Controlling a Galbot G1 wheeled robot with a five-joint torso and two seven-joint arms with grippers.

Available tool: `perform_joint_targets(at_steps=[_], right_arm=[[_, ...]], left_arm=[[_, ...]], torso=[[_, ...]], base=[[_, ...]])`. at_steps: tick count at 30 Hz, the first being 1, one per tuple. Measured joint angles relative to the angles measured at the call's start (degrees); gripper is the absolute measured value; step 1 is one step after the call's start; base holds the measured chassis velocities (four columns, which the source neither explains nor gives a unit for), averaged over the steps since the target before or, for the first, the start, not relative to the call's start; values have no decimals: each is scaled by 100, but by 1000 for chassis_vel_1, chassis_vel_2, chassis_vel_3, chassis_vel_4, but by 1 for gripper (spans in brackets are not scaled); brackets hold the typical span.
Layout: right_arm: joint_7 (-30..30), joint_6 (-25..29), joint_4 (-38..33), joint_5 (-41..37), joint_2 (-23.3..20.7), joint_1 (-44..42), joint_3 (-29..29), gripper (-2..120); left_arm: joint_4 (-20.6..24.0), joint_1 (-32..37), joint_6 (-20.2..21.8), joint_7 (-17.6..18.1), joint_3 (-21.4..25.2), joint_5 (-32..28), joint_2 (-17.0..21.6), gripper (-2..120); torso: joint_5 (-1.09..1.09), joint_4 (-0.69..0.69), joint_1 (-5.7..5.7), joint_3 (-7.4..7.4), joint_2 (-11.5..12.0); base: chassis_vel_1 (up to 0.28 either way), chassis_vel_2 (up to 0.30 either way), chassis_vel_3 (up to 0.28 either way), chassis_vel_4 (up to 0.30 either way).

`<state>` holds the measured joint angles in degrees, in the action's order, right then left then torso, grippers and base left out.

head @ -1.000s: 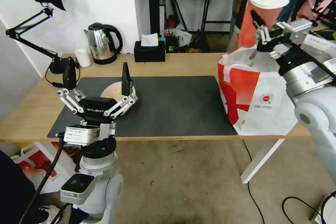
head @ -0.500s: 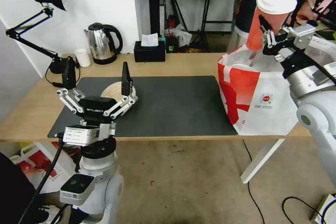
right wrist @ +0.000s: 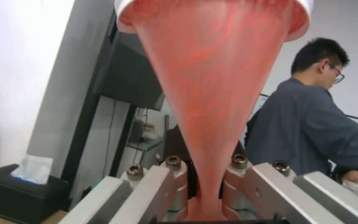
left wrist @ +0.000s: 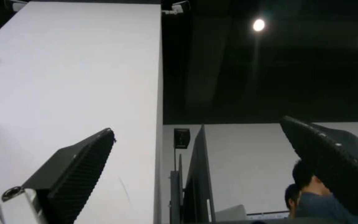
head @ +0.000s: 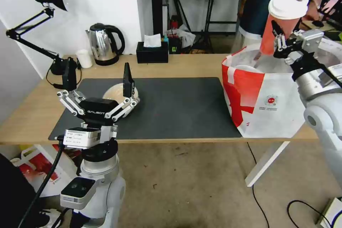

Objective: Pick up the trash from the table and place it into the takeout bag.

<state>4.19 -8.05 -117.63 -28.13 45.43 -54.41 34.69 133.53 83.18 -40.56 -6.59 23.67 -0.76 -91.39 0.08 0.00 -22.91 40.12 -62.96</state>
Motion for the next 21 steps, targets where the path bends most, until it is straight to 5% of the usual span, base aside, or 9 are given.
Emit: perform_joint_targets(at_steps=[21], right_arm=[[21,-20,247,231,-7,-47,69,4]], left_arm=[[24,0,10,0,-7,-1,0,100]], torso=[[0,0,0,0,0]], base=[[0,0,0,0]])
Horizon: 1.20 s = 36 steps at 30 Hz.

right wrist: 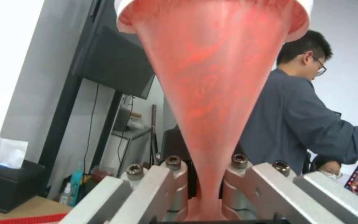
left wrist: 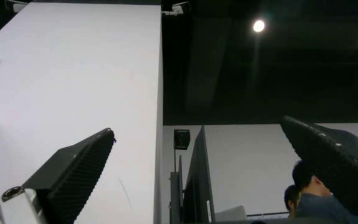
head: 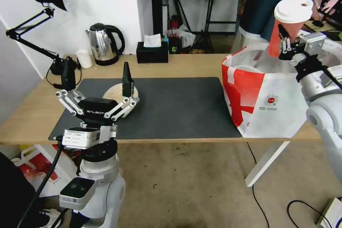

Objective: Pick up the trash from the table and place it into the takeout bag.

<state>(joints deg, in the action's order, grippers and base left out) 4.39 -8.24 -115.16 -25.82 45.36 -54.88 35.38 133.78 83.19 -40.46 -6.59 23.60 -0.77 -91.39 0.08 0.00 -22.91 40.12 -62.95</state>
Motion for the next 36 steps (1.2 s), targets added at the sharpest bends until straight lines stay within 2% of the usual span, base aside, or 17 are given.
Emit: perform_joint_targets(at_steps=[14,36], right_arm=[[9,-25,289,327,16,46,-60,3],[19,-44,582,383,-31,168,-195,2]], left_arm=[[45,7,10,1,5,-11,2,100],[128,28,-5,3,47,-65,1,100]], torso=[[0,0,0,0,0],[0,0,0,0,0]], base=[[0,0,0,0],[0,0,0,0]])
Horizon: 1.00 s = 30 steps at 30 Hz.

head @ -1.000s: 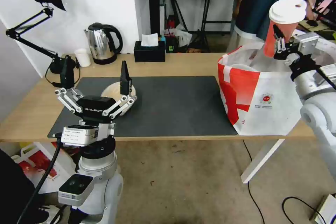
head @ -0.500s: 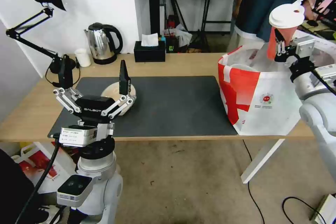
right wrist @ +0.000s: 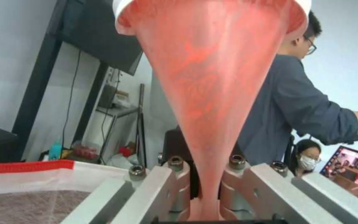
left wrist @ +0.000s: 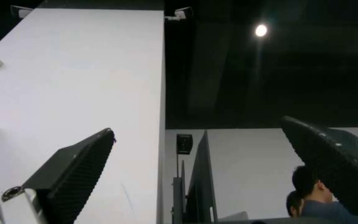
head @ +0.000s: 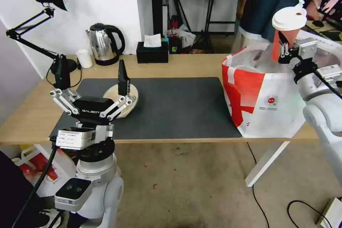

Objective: Pick up the trash from the table and place it into the takeout bag.

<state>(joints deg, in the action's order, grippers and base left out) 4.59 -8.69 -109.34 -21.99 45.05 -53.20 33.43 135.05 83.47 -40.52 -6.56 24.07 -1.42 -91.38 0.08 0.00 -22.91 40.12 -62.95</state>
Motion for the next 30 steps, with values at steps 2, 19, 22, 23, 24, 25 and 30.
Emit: perform_joint_targets(at_steps=[2,19,22,23,24,25,30], right_arm=[[22,0,43,31,4,-5,0,2],[129,-158,65,126,-59,-52,-37,41],[122,-275,43,126,-104,-73,-60,52],[100,-337,31,126,-129,-85,-67,57],[44,-440,17,126,-160,-96,-70,61],[-36,-628,-15,120,-195,-98,-70,66],[-269,-1236,-102,50,-264,-23,-60,79]], left_arm=[[30,26,-1,0,2,0,0,100],[153,146,-39,-2,5,0,1,100],[168,147,-42,-2,5,-1,2,100],[175,147,-43,-2,3,-1,2,100],[179,145,-43,-2,0,-2,2,100],[179,143,-43,-2,-5,-2,2,100],[179,135,-42,-3,-21,-2,2,100]], torso=[[0,0,0,0,0],[0,0,0,0,0],[0,0,0,0,0],[0,0,0,0,0],[0,0,0,0,0],[0,0,0,0,0],[0,0,0,0,0]], base=[[0,0,0,0],[0,0,0,0],[0,0,0,0],[0,0,0,0],[0,0,0,0],[0,0,0,0],[0,0,0,0]])
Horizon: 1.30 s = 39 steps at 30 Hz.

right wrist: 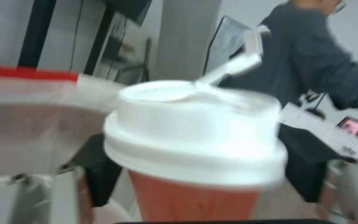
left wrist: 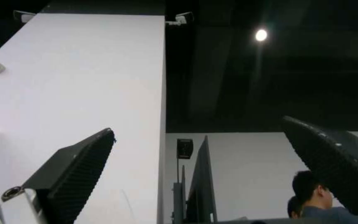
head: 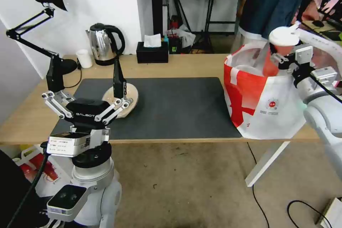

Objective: Pick up the trash from the table and place it into the takeout bag.

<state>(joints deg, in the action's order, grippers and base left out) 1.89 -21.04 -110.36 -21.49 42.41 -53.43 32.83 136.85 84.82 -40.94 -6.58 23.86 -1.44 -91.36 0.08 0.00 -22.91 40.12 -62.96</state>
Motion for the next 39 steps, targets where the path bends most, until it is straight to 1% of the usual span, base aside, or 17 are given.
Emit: perform_joint_targets(at_steps=[3,4,5,6,7,9,10,13,19,27,32,33,37,38,39], right_arm=[[-508,-780,-108,12,-48,103,100,94],[-508,-780,-108,12,-48,103,100,94],[-725,-1015,-146,33,-55,130,138,97],[-988,-1291,-183,89,-57,164,182,99],[-1140,-1442,-201,135,-57,183,206,99],[-1140,-1442,-201,135,-57,183,206,99],[-1517,-1801,-228,278,-54,241,249,100],[-1755,-1961,-217,462,-56,289,270,100],[-1758,-1942,-204,503,-50,296,282,100],[-1592,-1692,-215,431,-9,318,285,100],[-1248,-1300,-298,216,12,342,277,100],[-1248,-1300,-298,216,12,342,277,100],[-939,-904,-483,20,11,312,341,100],[-939,-904,-483,20,11,312,341,100],[-847,-788,-548,-44,8,292,369,100]], left_arm=[[-1,-7,2,0,3,-2,0,100],[-1,-7,2,0,3,-2,0,100],[-6,-11,2,0,7,-3,0,100],[-16,-18,2,0,12,-7,0,100],[-21,-21,2,0,12,-8,0,100],[-21,-21,2,0,12,-8,0,100],[-40,-42,2,0,11,-9,0,100],[-68,-80,11,1,3,-9,0,100],[-95,-124,30,2,7,-9,0,100],[-133,-176,68,4,13,-10,0,100],[-145,-182,78,5,15,-10,0,100],[-145,-182,78,5,15,-10,0,100],[-141,-168,80,5,20,-10,0,100],[-141,-168,80,5,20,-10,0,100],[-132,-158,80,5,21,-10,0,100]], torso=[[0,0,0,0,0],[0,0,0,0,0],[1,0,0,0,0],[0,0,0,0,0],[1,1,1,0,0],[1,1,1,0,0],[1,0,0,0,0],[1,0,0,0,0],[0,0,0,0,0],[0,0,0,0,0],[0,0,0,0,0],[0,0,0,0,0],[0,0,0,0,0],[0,0,0,0,0],[0,0,0,0,0]], base=[[0,0,0,0],[0,0,0,0],[0,0,0,0],[0,0,0,0],[0,0,0,0],[0,0,0,0],[0,0,0,0],[0,0,0,0],[0,0,0,0],[0,0,0,0],[0,0,0,0],[0,0,0,0],[0,0,0,0],[0,0,0,0],[0,0,0,0]])
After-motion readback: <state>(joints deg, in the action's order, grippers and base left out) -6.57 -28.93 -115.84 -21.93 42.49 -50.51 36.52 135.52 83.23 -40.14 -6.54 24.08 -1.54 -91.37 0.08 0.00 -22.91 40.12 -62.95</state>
